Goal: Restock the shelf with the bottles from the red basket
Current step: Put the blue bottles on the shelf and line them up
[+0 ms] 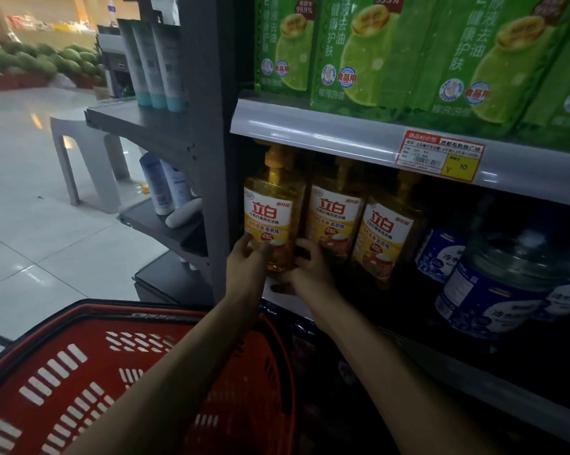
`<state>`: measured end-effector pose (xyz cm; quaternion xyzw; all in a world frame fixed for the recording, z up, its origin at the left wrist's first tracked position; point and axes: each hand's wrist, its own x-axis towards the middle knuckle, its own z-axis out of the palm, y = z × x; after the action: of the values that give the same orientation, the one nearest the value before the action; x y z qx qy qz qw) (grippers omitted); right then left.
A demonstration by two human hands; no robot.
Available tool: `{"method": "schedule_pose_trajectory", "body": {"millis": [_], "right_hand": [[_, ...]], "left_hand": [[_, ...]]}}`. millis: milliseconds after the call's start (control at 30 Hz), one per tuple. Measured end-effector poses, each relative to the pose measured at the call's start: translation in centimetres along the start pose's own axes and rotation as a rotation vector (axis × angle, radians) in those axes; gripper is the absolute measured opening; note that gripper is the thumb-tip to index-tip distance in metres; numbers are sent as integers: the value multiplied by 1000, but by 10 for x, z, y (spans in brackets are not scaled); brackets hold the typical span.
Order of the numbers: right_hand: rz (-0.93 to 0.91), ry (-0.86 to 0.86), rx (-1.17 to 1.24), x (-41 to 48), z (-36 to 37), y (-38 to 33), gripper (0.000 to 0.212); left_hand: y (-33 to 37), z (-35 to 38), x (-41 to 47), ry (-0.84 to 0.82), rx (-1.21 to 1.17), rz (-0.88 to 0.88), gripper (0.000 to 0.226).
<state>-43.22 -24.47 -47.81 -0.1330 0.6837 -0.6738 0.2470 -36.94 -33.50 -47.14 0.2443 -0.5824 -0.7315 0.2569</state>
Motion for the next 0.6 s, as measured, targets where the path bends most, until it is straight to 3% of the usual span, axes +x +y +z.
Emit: {"method": "schedule_pose_trajectory", "body": {"millis": [333, 600], "right_hand": [[20, 0, -64, 4, 10, -1, 79], [-5, 10, -159, 6, 17, 3, 73]], "left_hand": [[-4, -2, 11, 16, -60, -8, 32], [-10, 0, 18, 34, -79, 19, 30]]}}
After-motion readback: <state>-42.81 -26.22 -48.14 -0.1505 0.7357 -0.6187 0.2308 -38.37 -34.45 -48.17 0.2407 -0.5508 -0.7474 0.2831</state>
